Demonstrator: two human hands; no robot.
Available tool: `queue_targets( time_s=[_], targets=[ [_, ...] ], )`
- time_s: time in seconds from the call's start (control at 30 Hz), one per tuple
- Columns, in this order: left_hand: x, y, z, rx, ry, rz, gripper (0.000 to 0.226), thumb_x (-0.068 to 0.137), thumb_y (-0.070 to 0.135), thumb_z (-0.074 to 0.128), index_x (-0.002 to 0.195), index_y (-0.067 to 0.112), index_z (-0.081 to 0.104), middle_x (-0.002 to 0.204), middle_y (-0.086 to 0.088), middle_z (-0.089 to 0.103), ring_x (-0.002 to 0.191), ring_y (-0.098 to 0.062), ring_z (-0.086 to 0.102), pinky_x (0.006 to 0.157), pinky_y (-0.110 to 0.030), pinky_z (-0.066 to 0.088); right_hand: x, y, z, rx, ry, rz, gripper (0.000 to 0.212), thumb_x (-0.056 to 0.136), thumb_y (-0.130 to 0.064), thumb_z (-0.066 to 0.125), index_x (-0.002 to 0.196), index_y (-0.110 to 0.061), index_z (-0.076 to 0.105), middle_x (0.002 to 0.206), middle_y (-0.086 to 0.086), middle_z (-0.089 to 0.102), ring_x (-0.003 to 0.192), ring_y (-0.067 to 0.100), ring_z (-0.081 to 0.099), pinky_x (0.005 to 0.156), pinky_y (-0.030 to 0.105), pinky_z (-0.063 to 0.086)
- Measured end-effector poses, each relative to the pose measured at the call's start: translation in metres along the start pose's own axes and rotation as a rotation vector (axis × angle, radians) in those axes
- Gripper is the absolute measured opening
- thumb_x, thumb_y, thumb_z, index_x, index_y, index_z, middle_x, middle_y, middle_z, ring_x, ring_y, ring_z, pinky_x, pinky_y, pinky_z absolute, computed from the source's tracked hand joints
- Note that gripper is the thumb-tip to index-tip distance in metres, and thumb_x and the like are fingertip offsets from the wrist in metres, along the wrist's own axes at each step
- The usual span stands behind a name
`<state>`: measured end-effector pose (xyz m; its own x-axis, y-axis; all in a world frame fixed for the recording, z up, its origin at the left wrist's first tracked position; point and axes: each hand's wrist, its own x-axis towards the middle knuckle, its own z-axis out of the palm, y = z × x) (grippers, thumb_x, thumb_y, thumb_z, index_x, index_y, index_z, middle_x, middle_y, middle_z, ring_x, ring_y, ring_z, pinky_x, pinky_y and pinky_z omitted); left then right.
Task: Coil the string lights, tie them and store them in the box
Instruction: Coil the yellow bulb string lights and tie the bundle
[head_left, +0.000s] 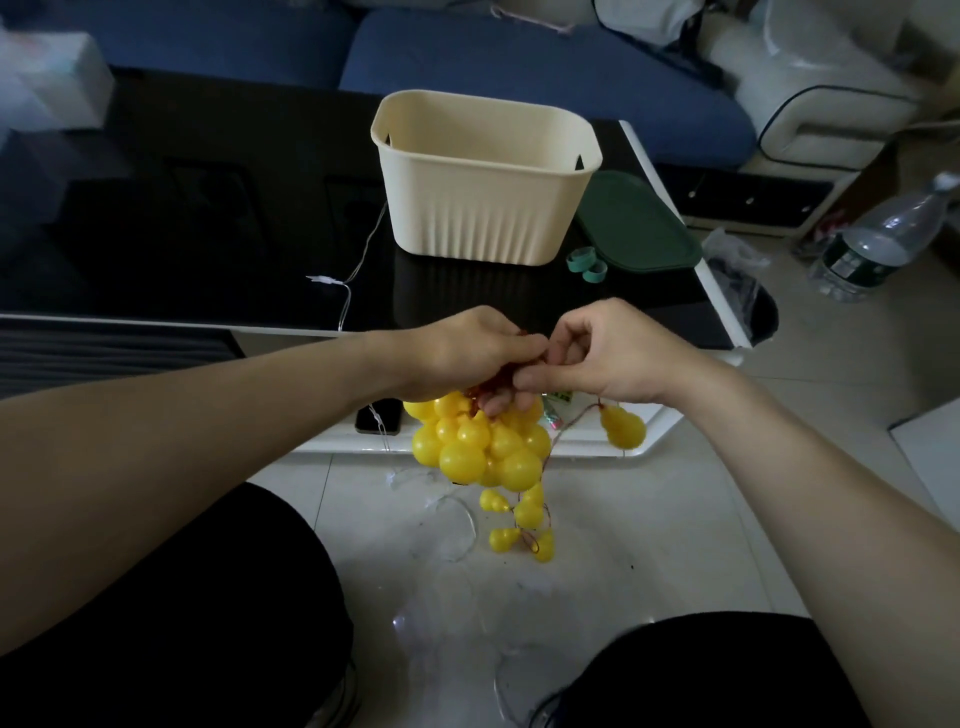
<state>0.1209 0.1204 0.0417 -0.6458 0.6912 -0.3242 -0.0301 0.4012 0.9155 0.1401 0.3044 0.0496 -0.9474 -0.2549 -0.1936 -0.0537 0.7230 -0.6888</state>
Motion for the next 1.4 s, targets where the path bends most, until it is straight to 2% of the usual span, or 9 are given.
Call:
queue_targets(
  time_s=[0.17, 0.3, 0.43, 0.7, 0.87, 0.97, 1.07, 1.2, 1.4],
  targets=[
    [0.001, -0.002, -0.003, 0.054, 0.120, -0.041, 0.038, 0.105, 0.027, 0.043, 0.083, 0.000, 0.060, 0.053, -0.004, 0.050, 0.045, -0.014, 0.041, 0.052, -0.028, 0.038, -0.001, 0.011, 0.007, 0.141, -0.142, 0.090, 0.064, 0.056, -0.066, 0.076, 0.094, -0.015, 0.072, 0.080, 0.002, 0.074, 0.070, 0.012, 0.067, 0.066, 0.032, 0.054],
    [0.000, -0.002, -0.009, 0.034, -0.047, -0.146, 0.045, 0.102, 0.036, 0.046, 0.078, 0.001, 0.059, 0.054, -0.005, 0.027, 0.048, -0.018, 0.027, 0.047, -0.028, 0.026, 0.001, 0.011, 0.001, 0.169, -0.105, 0.004, 0.031, 0.071, -0.043, 0.078, 0.081, -0.014, 0.075, 0.071, 0.007, 0.070, 0.064, 0.009, 0.061, 0.066, 0.028, 0.050],
    [-0.002, 0.001, -0.014, -0.095, -0.078, -0.163, 0.047, 0.102, 0.041, 0.043, 0.068, 0.008, 0.048, 0.050, 0.000, 0.024, 0.043, -0.014, 0.020, 0.043, -0.025, 0.020, 0.000, 0.011, -0.004, 0.143, 0.032, -0.020, 0.041, 0.066, -0.053, 0.077, 0.071, -0.012, 0.074, 0.054, -0.005, 0.061, 0.056, 0.005, 0.053, 0.060, 0.022, 0.042],
    [-0.003, 0.006, -0.020, -0.528, 0.141, -0.163, 0.046, 0.103, 0.031, 0.036, 0.060, 0.016, 0.038, 0.052, -0.010, 0.045, 0.050, -0.029, 0.057, 0.061, -0.035, 0.042, -0.008, 0.023, -0.010, 0.536, -0.208, 0.183, 0.076, 0.072, -0.069, 0.069, 0.101, 0.001, 0.071, 0.078, 0.015, 0.069, 0.078, 0.027, 0.069, 0.086, 0.042, 0.053],
    [0.000, 0.006, -0.022, -0.670, 0.204, -0.163, 0.041, 0.099, 0.033, 0.039, 0.061, 0.022, 0.032, 0.049, 0.005, 0.020, 0.037, -0.011, 0.016, 0.040, -0.024, 0.015, -0.016, 0.020, -0.021, 0.690, -0.426, 0.287, 0.097, 0.074, -0.080, 0.050, 0.118, 0.005, 0.063, 0.090, 0.024, 0.065, 0.078, 0.036, 0.064, 0.078, 0.044, 0.054],
    [0.003, 0.003, -0.027, -0.640, 0.251, -0.161, 0.040, 0.099, 0.030, 0.041, 0.062, 0.024, 0.030, 0.047, 0.007, 0.019, 0.036, -0.009, 0.014, 0.040, -0.024, 0.011, -0.021, 0.027, -0.027, 0.655, -0.462, 0.373, 0.106, 0.078, -0.087, 0.035, 0.116, 0.008, 0.063, 0.080, 0.026, 0.062, 0.073, 0.035, 0.061, 0.077, 0.043, 0.054],
    [0.003, -0.002, -0.032, -0.672, 0.306, -0.194, 0.038, 0.098, 0.029, 0.042, 0.062, 0.023, 0.032, 0.050, 0.005, 0.028, 0.039, -0.011, 0.023, 0.041, -0.023, 0.020, -0.022, 0.027, -0.026, 0.562, -0.357, 0.415, 0.083, 0.080, -0.077, 0.044, 0.103, -0.001, 0.066, 0.069, 0.015, 0.059, 0.062, 0.026, 0.057, 0.088, 0.045, 0.054],
    [0.003, -0.001, -0.031, -0.808, 0.361, -0.178, 0.030, 0.093, 0.025, 0.045, 0.066, 0.019, 0.036, 0.062, -0.003, 0.042, 0.051, -0.018, 0.041, 0.056, -0.027, 0.032, -0.020, 0.020, -0.017, 0.298, -0.188, 0.413, 0.059, 0.086, -0.058, 0.064, 0.102, -0.001, 0.067, 0.063, 0.005, 0.055, 0.052, 0.015, 0.049, 0.063, 0.031, 0.055],
    [0.007, 0.004, -0.028, -0.771, 0.287, -0.107, 0.027, 0.094, 0.025, 0.046, 0.069, 0.014, 0.044, 0.079, -0.014, 0.069, 0.064, -0.024, 0.062, 0.064, -0.030, 0.043, -0.008, 0.000, 0.003, 0.126, -0.064, 0.385, 0.062, 0.088, -0.068, 0.057, 0.082, -0.006, 0.061, 0.059, 0.004, 0.053, 0.042, 0.013, 0.043, 0.048, 0.028, 0.043]
  ],
)
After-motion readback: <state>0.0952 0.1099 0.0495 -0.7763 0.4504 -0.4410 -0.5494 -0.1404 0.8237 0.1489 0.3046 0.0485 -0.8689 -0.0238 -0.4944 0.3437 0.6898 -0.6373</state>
